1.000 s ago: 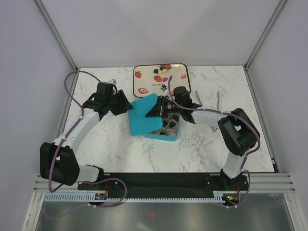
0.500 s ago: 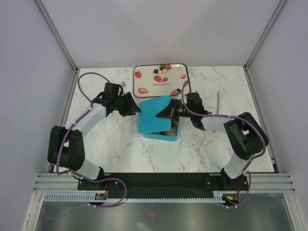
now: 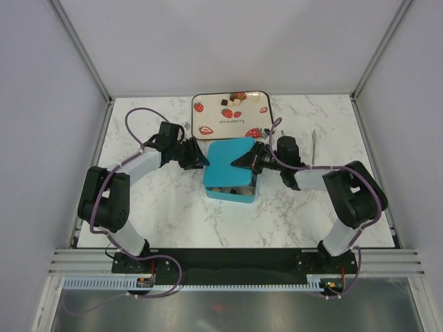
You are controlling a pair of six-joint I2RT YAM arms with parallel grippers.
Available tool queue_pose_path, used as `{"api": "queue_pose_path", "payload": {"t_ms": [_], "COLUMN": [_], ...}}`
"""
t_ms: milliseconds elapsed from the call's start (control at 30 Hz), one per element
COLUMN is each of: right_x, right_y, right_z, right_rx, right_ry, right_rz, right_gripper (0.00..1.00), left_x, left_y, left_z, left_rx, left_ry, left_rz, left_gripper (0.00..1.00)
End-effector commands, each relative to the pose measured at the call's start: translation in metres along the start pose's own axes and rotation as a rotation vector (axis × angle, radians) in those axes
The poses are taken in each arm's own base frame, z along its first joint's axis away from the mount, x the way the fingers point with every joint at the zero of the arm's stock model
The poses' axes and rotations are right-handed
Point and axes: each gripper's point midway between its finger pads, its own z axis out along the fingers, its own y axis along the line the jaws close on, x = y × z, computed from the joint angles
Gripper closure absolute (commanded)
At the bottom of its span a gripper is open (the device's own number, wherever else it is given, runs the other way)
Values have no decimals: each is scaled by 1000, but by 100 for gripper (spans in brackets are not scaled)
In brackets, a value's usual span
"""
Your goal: Pack the chocolate
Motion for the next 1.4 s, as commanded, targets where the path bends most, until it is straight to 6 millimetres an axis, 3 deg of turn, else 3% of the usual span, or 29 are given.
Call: {"api": "queue_pose_path", "payload": {"t_ms": [0, 533, 1033, 1367], "right_x": [-10, 4, -3, -10], "right_y": [12, -8, -24, -41], "right_z": [-1, -4, -7, -28], "right_rx": [-63, -37, 106, 279], "right_ry": [-31, -4, -12, -27], "right_rz": [-46, -5, -58, -101], "right_gripper": [80, 74, 46, 39], "left_x": [-8, 2, 16, 17], "left_y": [-14, -15, -9, -8], "left_z": [4, 4, 7, 9], "left_rx": [51, 43, 19, 15], "left_ry": [-13, -5, 20, 25], "left_rz": [34, 38, 24, 23], "left_gripper": [57, 62, 63, 63]}}
